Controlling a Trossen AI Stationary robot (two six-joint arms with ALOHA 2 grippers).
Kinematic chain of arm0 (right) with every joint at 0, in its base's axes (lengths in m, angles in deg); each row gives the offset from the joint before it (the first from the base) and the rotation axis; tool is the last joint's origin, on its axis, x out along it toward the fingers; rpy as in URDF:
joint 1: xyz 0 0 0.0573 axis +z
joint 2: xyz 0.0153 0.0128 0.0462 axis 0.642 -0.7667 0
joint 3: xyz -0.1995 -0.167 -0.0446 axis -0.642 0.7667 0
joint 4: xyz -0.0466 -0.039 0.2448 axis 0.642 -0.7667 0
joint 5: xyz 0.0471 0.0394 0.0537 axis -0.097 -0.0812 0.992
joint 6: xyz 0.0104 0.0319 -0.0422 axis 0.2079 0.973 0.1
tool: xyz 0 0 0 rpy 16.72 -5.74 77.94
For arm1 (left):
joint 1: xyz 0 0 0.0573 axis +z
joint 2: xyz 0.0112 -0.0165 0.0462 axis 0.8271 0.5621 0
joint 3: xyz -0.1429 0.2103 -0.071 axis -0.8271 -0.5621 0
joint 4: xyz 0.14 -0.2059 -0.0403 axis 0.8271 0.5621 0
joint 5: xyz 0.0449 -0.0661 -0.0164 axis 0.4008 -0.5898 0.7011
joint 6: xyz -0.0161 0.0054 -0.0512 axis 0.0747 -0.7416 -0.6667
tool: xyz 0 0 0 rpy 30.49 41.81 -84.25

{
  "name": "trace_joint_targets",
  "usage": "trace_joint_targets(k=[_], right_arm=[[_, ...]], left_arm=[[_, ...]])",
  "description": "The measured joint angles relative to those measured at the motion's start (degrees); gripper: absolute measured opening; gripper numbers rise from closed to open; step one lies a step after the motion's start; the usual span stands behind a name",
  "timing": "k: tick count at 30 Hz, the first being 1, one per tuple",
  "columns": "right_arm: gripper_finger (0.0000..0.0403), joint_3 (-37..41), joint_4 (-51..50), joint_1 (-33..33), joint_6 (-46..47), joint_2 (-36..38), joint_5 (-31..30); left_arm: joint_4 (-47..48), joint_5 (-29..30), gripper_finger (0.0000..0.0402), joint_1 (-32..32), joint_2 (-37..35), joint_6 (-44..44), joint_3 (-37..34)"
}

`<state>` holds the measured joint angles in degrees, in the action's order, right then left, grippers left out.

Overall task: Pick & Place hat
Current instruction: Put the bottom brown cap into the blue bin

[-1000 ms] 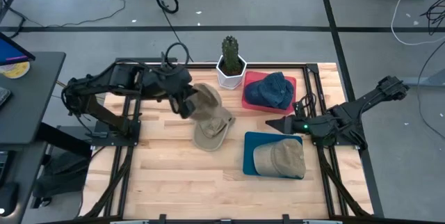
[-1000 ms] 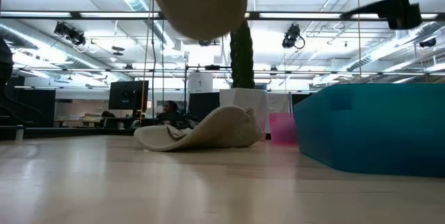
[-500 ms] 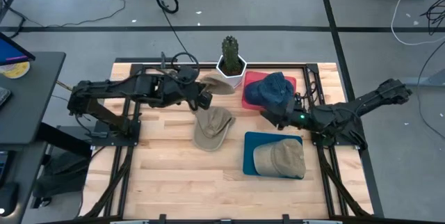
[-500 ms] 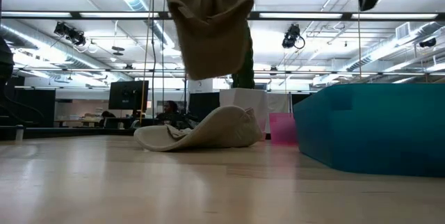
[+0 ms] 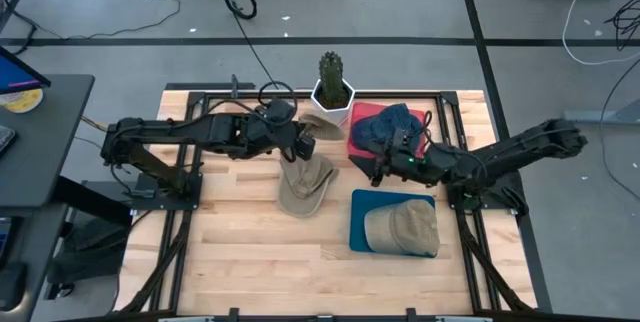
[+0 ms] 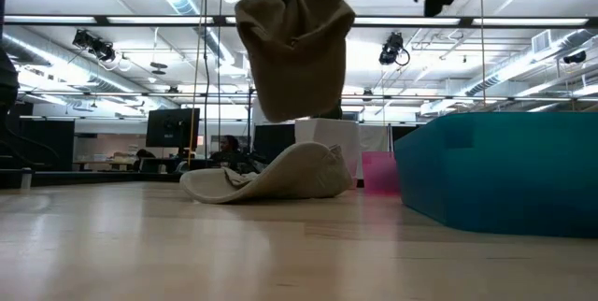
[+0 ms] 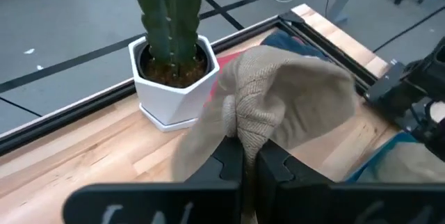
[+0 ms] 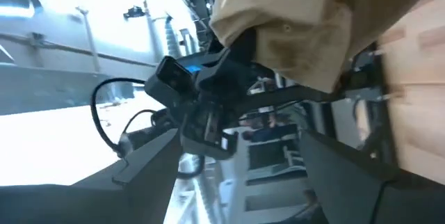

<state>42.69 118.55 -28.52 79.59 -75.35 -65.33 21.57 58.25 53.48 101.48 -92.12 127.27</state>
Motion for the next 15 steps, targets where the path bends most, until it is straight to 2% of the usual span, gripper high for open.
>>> trace_joint_targets(k=[8,15], right_arm=[[0.0299,-0.02,8.73,-2.48,4.31,-5.74,0.09],[0.0299,-0.04,8.65,-3.63,9.08,-9.78,0.11]], left_arm=[[-2.65,-2.01,0.0007,-1.82,3.93,3.47,0.04],[-7.19,-4.57,0.0007,-1.60,6.16,7.63,0.13]])
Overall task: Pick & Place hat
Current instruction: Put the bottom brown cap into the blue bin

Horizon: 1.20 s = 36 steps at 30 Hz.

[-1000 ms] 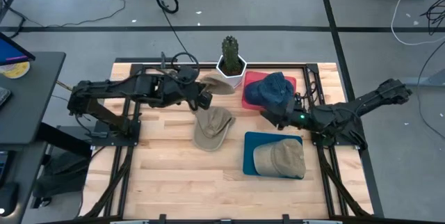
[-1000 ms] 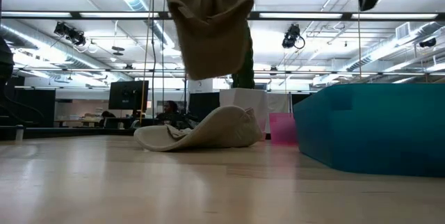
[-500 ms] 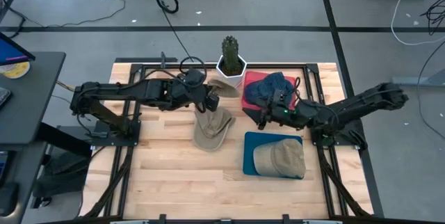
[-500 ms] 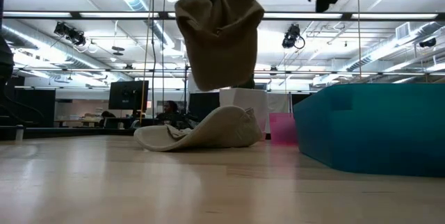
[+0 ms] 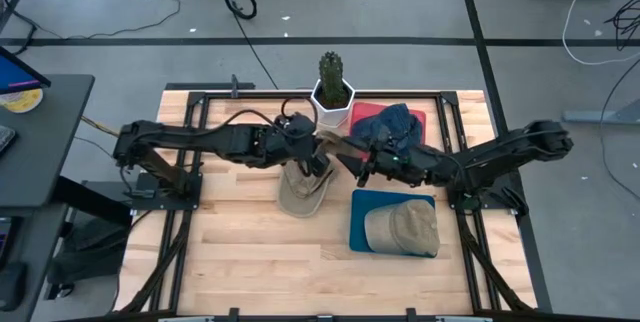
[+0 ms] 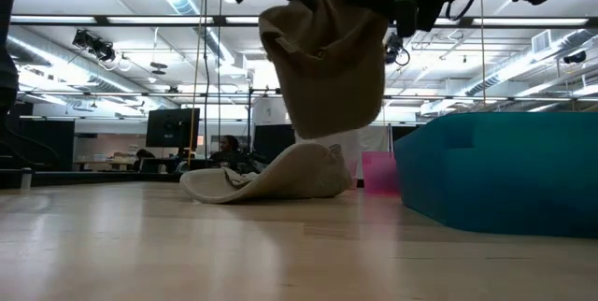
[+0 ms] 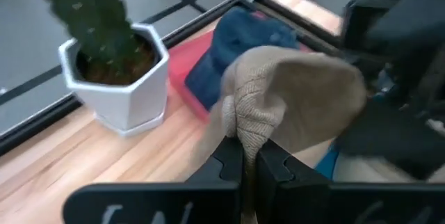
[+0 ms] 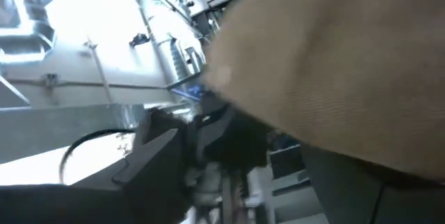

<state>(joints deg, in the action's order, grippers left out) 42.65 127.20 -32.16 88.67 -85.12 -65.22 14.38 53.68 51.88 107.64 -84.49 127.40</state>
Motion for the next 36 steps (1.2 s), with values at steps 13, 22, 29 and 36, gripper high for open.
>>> trace_joint_targets(k=[13,22,29,36], right_arm=[[0.0299,-2.32,-0.91,-4.52,-0.90,-2.69,1.11],[0.0282,-4.87,-7.98,-5.89,-5.36,-2.69,3.74],[0.0212,-4.87,-13.52,-5.89,-5.19,-2.69,3.66],[0.0099,-4.87,-14.39,-6.02,-7.59,-2.67,3.28]], left_arm=[[-4.93,-7.23,0.0007,0.00,2.57,4.73,-0.02],[-3.13,-9.61,0.0007,0.95,2.58,5.36,-0.04],[-3.11,-12.27,0.0007,0.87,2.60,5.98,-0.04],[-2.95,-15.35,0.0007,0.83,2.59,8.92,-0.04]])
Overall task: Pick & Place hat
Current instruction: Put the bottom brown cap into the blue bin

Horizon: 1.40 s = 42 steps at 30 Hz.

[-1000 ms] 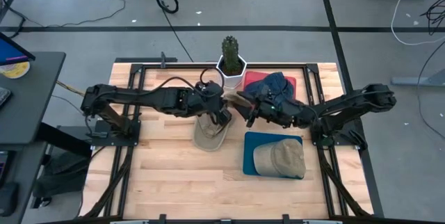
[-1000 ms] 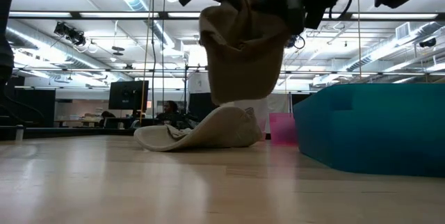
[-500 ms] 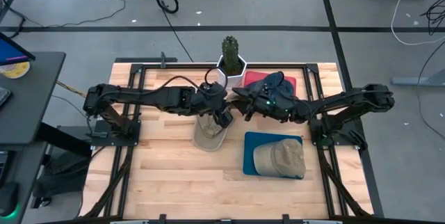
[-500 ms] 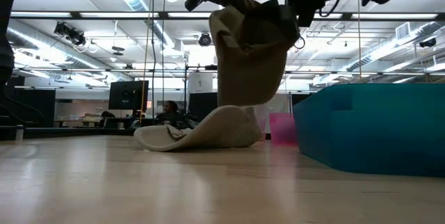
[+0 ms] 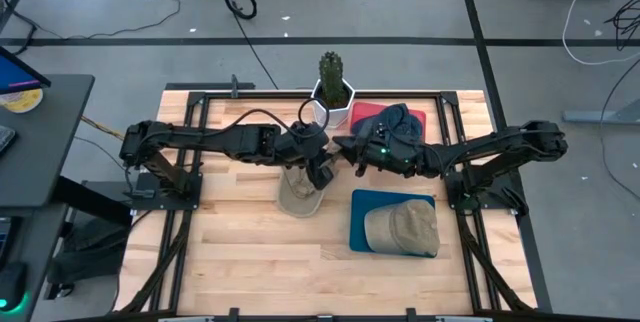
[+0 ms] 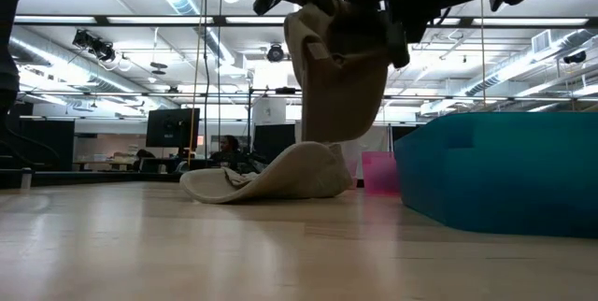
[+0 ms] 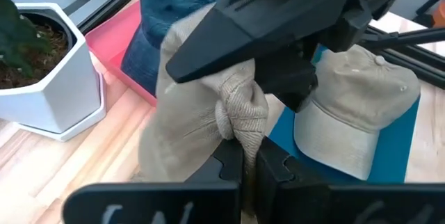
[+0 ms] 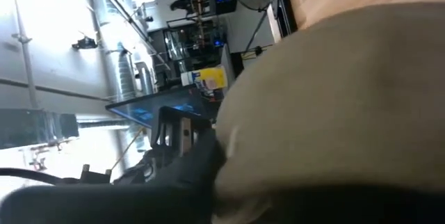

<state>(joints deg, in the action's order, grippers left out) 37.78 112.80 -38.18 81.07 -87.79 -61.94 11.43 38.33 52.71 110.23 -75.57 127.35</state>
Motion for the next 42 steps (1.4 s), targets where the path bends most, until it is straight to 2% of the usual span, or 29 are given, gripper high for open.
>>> trace_joint_targets(k=[4,6,12,17,20,23,26,28,32,42], right_arm=[[0.0024,0.00,0.28,-0.09,-2.85,0.00,-0.02],[0.0010,0.00,0.72,-0.11,-5.13,0.00,-0.16],[0.0006,0.00,0.78,-0.15,-8.06,0.00,-0.50],[0.0004,0.00,0.82,-0.60,-10.15,1.49,0.80],[0.0003,0.04,-0.22,-1.11,-12.39,3.75,2.83],[0.0002,0.07,-1.83,-1.90,-14.85,6.72,7.28],[0.0002,0.06,-4.76,-2.70,-16.97,9.94,14.27],[0.0001,0.07,-7.18,-2.89,-18.35,12.09,19.23],[0.0001,0.07,-13.66,-2.90,-19.81,16.49,24.59],[0.0000,0.04,-31.99,-2.89,-21.16,27.30,20.77]], left_arm=[[0.05,-0.05,0.0019,0.01,0.00,0.43,0.00],[0.05,-0.06,0.0033,0.02,-0.01,0.61,0.00],[1.07,-0.54,0.0077,-0.02,-0.10,1.70,0.02],[7.22,-0.46,0.0121,-0.32,-1.63,5.38,0.07],[11.22,1.83,0.0144,-0.78,-2.92,6.44,0.07],[14.82,4.57,0.0162,-1.06,-4.74,6.52,0.07],[17.96,7.17,0.0171,-1.03,-6.37,6.51,0.11],[18.70,8.72,0.0173,-1.03,-7.51,6.54,0.13],[18.59,10.52,0.0174,-0.69,-9.01,6.52,0.20],[22.60,11.63,0.0174,-0.28,-9.67,6.58,-0.07]])
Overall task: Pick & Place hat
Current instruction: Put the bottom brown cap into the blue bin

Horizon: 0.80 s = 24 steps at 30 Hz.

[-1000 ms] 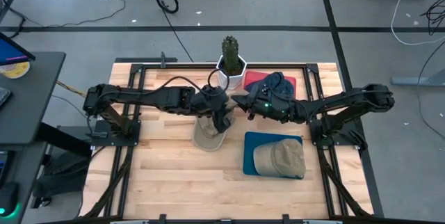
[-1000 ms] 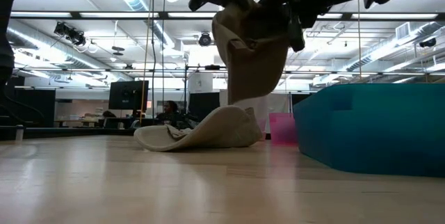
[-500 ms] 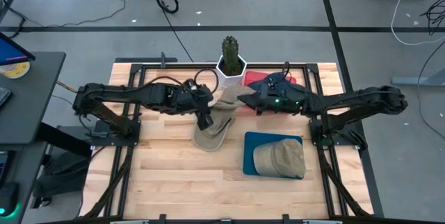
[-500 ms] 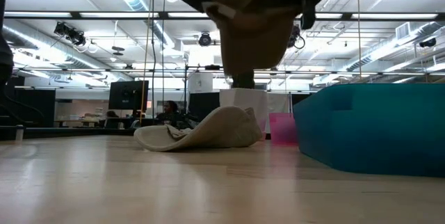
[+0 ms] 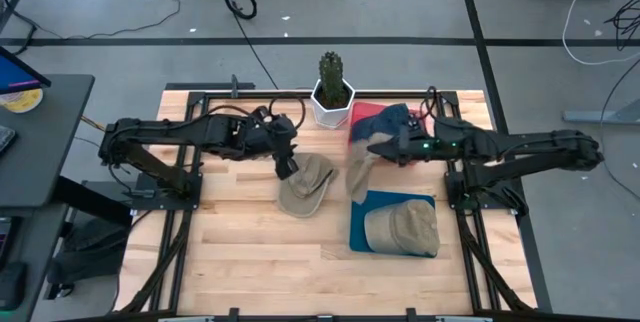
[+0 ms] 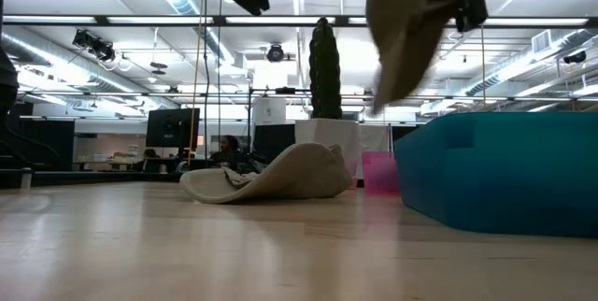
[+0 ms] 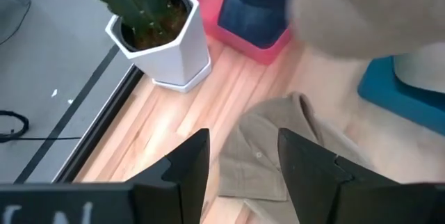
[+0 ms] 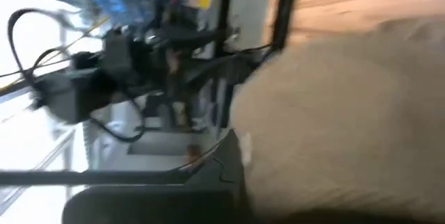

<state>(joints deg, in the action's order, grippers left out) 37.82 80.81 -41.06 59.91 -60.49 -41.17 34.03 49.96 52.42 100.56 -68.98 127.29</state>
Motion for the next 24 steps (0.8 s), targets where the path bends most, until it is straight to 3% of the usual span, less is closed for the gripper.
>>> trace_joint_targets(k=[4,7,14,16,24], right_arm=[[0.0000,0.00,-4.00,0.15,0.45,2.87,-0.19],[0.0000,0.00,-4.16,0.56,0.52,3.98,3.12],[0.0000,0.00,-1.12,1.41,-4.36,5.12,23.52],[0.0000,0.00,-1.98,2.35,-5.04,5.14,26.98],[0.0000,0.00,-9.83,6.60,-5.54,5.02,29.51]], left_arm=[[0.28,-0.31,0.0174,0.03,0.03,-0.11,0.02],[0.19,-0.28,0.0179,0.11,0.03,-0.09,0.04],[0.38,-0.47,0.0195,1.28,0.06,-0.07,0.09],[0.74,-0.45,0.0197,1.85,0.06,-0.10,0.09],[1.57,-0.46,0.0197,2.36,0.06,-0.20,0.09]])
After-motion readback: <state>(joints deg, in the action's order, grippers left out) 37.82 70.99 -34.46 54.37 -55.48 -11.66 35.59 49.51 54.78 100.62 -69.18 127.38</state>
